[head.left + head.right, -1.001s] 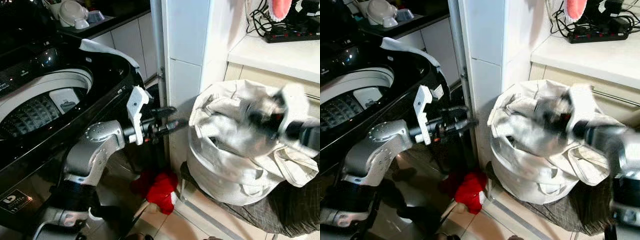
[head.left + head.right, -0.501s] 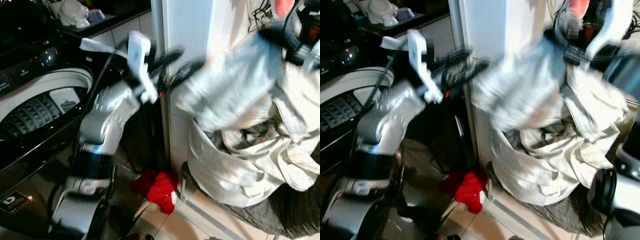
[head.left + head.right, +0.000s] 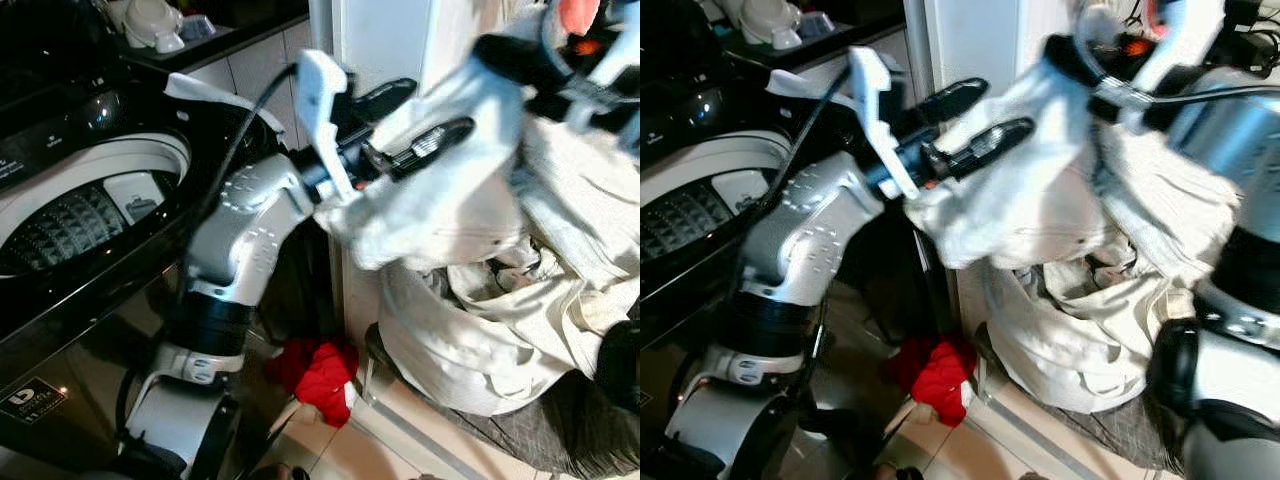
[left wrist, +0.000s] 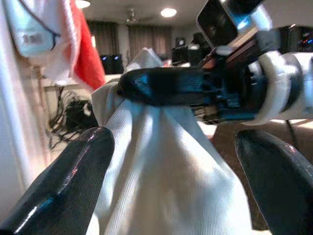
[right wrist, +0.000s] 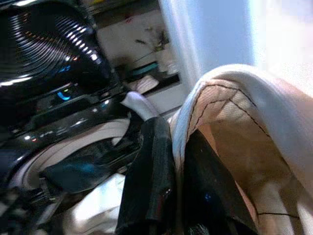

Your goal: Clothes washing

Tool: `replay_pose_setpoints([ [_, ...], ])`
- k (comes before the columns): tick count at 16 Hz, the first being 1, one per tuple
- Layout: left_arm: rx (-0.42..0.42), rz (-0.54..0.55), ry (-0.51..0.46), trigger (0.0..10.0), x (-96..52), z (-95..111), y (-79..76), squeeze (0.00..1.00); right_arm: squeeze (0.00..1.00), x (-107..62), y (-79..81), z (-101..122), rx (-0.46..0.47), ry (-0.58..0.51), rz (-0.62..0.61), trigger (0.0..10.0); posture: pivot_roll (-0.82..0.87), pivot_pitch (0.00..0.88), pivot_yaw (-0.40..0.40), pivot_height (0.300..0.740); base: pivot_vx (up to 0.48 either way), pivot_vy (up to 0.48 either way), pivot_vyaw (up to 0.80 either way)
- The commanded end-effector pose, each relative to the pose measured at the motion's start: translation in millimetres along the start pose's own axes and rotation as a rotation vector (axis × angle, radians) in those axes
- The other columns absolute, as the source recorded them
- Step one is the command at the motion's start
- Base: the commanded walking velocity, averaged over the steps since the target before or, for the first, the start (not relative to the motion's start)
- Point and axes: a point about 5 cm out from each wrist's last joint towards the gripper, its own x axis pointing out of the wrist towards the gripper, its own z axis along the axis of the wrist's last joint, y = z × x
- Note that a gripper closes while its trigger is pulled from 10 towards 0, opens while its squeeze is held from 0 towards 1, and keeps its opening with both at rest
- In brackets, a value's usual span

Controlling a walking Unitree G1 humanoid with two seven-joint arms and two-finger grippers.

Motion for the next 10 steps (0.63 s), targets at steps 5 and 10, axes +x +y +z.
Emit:
replay_pose_setpoints([
  [5,0.109,0.116,0.110,10.0,11.7,-17,6.2,0.00,0.00,8.0,31.9,7,-0.011,-0.034,0.141,0.0,-0.14,0.000,0.106,0.740,0.000,0.000,0.00],
  [10,0.114,0.158,0.121,0.0,7.7,-18,14.4,0.00,0.00,7.1,32.8,8,-0.003,-0.044,0.139,0.0,-0.14,0.000,0.111,0.740,0.000,0.000,0.00],
])
